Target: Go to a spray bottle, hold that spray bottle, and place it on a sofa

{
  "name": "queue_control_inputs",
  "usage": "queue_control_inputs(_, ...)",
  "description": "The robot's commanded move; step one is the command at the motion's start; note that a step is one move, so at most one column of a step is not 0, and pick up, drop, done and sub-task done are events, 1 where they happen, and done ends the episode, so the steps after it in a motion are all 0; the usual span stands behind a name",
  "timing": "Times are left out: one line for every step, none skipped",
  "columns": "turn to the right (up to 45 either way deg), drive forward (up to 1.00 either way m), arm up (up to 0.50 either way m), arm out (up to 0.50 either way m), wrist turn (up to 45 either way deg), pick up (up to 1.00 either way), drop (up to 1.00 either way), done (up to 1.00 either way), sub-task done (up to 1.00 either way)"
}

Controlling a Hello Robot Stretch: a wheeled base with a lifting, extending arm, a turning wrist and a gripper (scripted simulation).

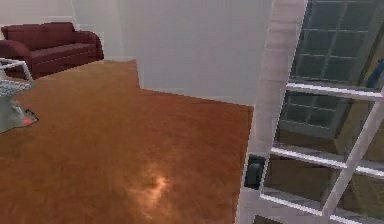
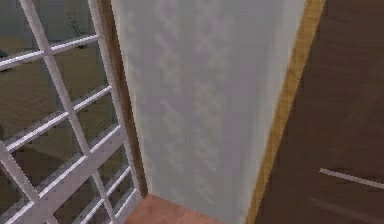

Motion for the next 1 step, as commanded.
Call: queue_control_inputs(0.0, 0.1, 0.0, 0.0, 0.0, 0.0, 0.0, 0.0, 0.0)
